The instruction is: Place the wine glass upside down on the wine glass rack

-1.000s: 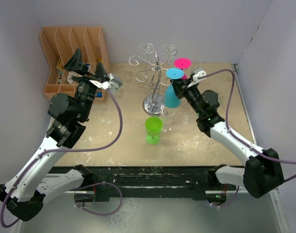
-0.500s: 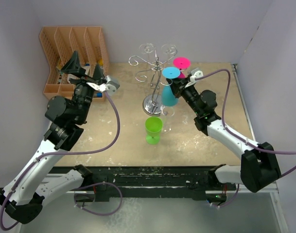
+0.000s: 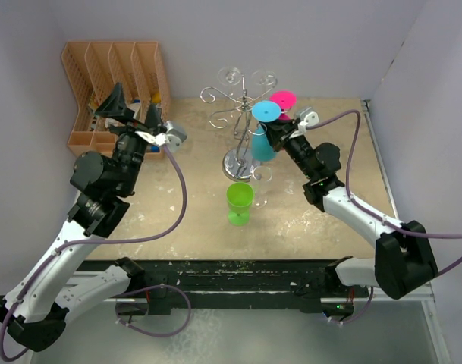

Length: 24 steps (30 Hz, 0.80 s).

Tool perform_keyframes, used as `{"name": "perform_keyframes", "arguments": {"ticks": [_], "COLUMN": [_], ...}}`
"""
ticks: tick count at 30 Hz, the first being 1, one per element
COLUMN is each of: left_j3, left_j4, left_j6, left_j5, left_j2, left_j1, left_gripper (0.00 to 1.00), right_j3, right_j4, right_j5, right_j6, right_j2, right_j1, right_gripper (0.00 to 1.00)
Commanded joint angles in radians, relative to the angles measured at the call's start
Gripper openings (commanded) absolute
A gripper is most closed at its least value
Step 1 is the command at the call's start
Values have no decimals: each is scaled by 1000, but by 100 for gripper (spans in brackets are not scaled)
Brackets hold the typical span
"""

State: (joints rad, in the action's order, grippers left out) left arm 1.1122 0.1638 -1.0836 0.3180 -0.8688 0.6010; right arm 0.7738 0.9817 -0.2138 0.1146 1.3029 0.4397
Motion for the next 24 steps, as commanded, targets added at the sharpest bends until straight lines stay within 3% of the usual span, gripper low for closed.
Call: {"name": "perform_keyframes", "arguments": {"ticks": [1, 24], "left_j3": [-12, -13], "left_j4": [21, -9], "left_j6": [20, 45], "left_j5": [-5, -11], "left_j2": [21, 19], "left_j1": [-9, -24], "left_gripper": [88, 87], "right_j3": [0, -57], "right_j4": [47, 173], "right_j5": [-76, -179], "right_j6": [-26, -13], "right_j2": [7, 49], "right_j1": [10, 10], "right_gripper": [0, 0]}}
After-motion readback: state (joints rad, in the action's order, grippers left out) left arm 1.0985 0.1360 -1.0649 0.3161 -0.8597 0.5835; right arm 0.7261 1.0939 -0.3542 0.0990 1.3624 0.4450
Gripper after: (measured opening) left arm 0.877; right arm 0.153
